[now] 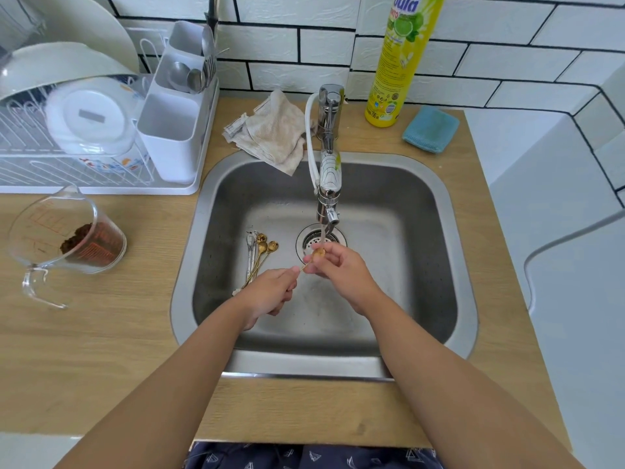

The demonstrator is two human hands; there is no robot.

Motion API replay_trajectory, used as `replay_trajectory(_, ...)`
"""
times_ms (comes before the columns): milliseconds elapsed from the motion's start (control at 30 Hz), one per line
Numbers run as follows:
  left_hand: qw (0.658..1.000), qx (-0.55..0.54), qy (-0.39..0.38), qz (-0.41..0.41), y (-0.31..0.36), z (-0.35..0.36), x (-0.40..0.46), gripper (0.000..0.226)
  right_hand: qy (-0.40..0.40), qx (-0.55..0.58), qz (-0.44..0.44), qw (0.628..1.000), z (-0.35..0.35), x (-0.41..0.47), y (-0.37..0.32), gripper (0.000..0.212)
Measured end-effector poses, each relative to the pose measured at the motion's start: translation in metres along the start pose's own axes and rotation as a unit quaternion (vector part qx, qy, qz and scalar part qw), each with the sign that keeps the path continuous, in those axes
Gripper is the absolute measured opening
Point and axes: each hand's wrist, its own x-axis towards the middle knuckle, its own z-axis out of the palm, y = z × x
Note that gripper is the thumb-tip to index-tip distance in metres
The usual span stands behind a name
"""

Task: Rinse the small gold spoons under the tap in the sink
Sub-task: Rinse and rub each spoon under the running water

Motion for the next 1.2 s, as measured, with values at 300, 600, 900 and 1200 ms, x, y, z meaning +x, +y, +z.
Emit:
replay_trajectory(300,0.978,0.091,0.095,0.16,0.034,0.028,0.034,0.011,0.336,-0.024,-0.083,0.938,-0.02,0.003,-0.006,0.019)
replay_trajectory(600,0.967,-0.25,0.015,0.055,0.032,0.056,0.051,0.013,0.448,-0.019,-0.086,0.89,-0.035,0.002,-0.005,0.02)
replay_trajectory(900,0.993,0.089,0.08,0.008,0.013,0.009,0.033,0.056,0.115,0.132,-0.028,0.984,-0.018,0.006,0.002,0.016)
replay_trajectory(1200,0.971,0.2,0.044,0.119,-0.017,-0.007,0.016,0.019,0.013,0.04,0.013,0.999,0.006,0.003,0.006,0.02)
